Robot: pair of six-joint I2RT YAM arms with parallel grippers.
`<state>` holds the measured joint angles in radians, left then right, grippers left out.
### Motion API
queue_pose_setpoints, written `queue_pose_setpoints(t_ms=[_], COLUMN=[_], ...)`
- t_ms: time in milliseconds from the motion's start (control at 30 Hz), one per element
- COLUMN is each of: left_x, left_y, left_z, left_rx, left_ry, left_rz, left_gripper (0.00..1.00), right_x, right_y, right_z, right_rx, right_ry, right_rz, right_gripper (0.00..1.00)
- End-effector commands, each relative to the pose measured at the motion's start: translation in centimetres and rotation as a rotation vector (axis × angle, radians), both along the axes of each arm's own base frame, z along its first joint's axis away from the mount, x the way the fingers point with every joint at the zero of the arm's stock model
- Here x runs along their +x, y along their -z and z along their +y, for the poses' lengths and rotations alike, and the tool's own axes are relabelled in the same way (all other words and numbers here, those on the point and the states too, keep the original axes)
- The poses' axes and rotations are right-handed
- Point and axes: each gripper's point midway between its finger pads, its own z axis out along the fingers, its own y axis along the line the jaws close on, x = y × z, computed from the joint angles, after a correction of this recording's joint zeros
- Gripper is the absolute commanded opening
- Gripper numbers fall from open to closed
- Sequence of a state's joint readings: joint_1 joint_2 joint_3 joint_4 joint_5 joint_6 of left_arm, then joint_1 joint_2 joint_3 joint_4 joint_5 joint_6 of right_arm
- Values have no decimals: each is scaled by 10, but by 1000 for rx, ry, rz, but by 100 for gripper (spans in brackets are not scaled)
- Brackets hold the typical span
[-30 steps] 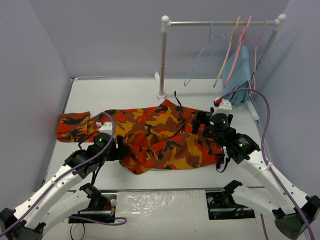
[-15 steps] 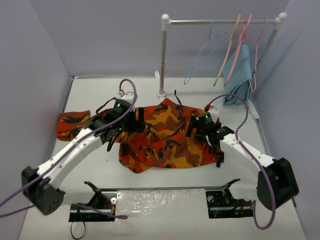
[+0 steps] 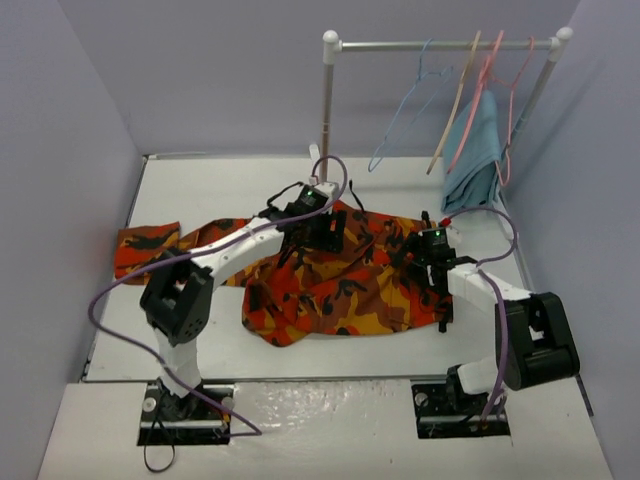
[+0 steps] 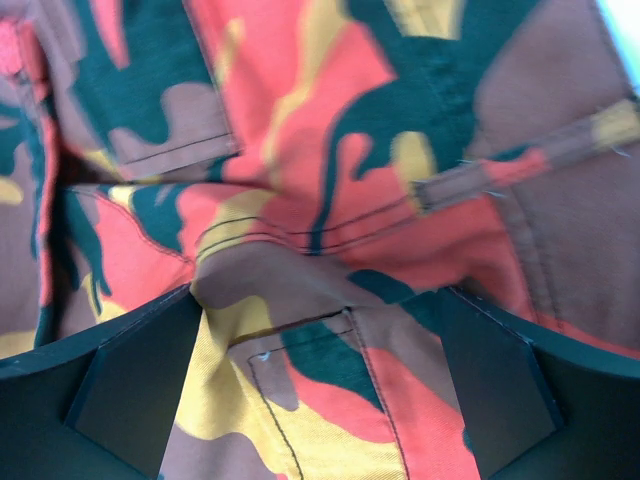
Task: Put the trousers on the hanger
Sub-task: Move the trousers to the center of the board
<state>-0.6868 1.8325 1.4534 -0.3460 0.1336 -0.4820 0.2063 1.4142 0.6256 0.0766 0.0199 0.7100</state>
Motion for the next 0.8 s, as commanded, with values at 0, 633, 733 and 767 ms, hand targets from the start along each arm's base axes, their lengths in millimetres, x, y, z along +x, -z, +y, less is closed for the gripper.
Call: queue_pose_setpoints(t_ms=[0, 633, 733, 767], left_x=[13, 24, 22, 19], left_y=[-39, 34, 40, 41], left_z=[-63, -85, -87, -90], left_rx=[-77, 164, 177, 178], left_ry=[101, 151, 166, 175], left_rz=[-167, -192, -192, -192], left_gripper=[69, 54, 52, 52], right_x=[-11, 1, 2, 2], right_y=[4, -28, -28, -28], right_z=[-15, -18, -18, -18], right_rx=[0, -50, -55, -56], right_ry=[71, 24, 18, 17], right_rz=[20, -56, -56, -55], right_gripper=[100, 100, 100, 100])
